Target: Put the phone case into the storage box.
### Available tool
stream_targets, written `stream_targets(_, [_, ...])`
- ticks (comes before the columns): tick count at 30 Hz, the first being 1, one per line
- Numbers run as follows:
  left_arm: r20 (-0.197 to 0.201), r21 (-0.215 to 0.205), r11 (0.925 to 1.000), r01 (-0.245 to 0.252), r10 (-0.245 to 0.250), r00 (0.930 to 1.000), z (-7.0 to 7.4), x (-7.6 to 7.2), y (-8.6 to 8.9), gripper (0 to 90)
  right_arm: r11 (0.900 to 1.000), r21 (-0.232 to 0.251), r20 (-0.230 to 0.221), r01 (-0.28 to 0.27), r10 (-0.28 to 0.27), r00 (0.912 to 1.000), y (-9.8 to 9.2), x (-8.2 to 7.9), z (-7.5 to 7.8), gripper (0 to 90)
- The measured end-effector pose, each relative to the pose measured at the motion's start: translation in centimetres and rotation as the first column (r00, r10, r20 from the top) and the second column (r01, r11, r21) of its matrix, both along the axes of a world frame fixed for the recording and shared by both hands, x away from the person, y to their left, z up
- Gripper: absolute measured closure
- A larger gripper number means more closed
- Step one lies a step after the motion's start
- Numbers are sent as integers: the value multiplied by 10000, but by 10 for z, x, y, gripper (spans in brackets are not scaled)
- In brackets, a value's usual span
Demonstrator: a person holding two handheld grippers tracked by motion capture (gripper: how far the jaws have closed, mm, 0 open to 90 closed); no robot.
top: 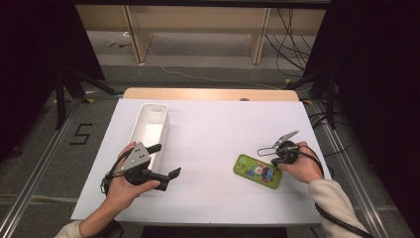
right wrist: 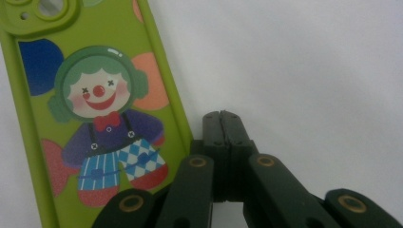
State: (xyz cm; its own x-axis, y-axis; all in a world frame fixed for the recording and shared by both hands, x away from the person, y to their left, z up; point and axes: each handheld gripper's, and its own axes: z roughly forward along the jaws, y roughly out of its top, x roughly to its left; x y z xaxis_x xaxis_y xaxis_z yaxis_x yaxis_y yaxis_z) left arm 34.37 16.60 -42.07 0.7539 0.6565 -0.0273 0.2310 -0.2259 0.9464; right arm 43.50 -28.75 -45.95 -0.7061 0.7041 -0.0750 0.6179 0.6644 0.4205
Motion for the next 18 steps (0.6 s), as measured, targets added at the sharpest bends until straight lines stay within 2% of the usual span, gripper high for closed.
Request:
stream_targets(4, [-16, -11, 10000, -9, 9, 10000, 0, 0, 0, 0, 10000, 13, 83, -16, 15, 10000, 0, -1, 1, 897])
stream_targets(7, [2, -7, 10000, -7, 7, 10000, 0, 0, 0, 0, 10000, 35, 298, 76, -77, 9995, -2, -1, 5, 813])
stream_targets(8, [2, -7, 10000, -7, 7, 10000, 0, 0, 0, 0, 10000, 35, 298, 76, -77, 9995, -2, -1, 5, 813])
stream_targets(9, [-1, -9, 10000, -3, 3, 10000, 0, 0, 0, 0, 9999, 101, 437, -24, 20, 9990, -4, -1, 7, 734])
stream_targets(10, [-1, -9, 10000, -3, 3, 10000, 0, 0, 0, 0, 9999, 101, 437, -24, 20, 9990, -4, -1, 7, 734])
stream_targets(11, [-13, -14, 10000, -4, 4, 10000, 0, 0, 0, 0, 9998, 181, 566, -78, 68, 9984, -4, -1, 10, 641])
stream_targets(13, [-18, -9, 10000, 5, -5, 10000, 0, 0, 0, 0, 9998, 62, 825, -196, 190, 9964, -3, -1, 11, 515])
stream_targets(16, [-8, -13, 10000, 6, -6, 10000, 0, 0, 0, 0, 9992, 212, 1056, -344, 320, 9939, 0, -1, 14, 282])
stream_targets(18, [-2, -8, 10000, 4, -4, 10000, 0, 0, 0, 0, 9981, 166, 1061, -601, 580, 9927, 2, -2, 16, 177])
